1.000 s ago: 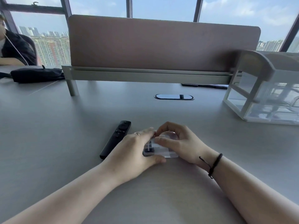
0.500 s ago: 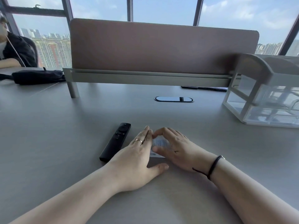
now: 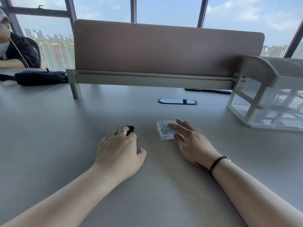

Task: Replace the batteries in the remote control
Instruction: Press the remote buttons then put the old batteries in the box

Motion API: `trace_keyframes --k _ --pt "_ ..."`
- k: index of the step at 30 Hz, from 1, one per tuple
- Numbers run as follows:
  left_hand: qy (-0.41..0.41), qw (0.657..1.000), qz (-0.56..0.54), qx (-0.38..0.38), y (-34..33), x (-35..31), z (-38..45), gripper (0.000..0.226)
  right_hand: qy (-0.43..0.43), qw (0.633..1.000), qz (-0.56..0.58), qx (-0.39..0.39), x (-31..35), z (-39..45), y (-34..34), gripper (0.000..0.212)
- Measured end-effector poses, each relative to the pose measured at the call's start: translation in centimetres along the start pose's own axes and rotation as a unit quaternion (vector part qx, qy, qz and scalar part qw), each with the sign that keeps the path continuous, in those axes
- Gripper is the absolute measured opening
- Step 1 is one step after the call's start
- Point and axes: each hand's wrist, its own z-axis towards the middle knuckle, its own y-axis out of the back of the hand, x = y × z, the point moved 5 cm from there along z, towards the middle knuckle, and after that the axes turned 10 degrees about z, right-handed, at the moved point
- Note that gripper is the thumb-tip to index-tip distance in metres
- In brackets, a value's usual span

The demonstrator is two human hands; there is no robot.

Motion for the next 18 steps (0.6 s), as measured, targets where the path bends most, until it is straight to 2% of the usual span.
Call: trace_keyframes --k 4,18 --pt "-0.016 1.0 -0.014 -0.005 -0.2 -0.5 0.0 0.038 0.0 1.0 -0.002 -0.011 0.1 -0.1 0.1 0.046" --pt "-0.068 0.994 -0.083 -0.018 -0.9 -1.3 0.0 0.047 -0.016 1.0 -0.012 -0.015 0.3 -0.3 0.3 0.053"
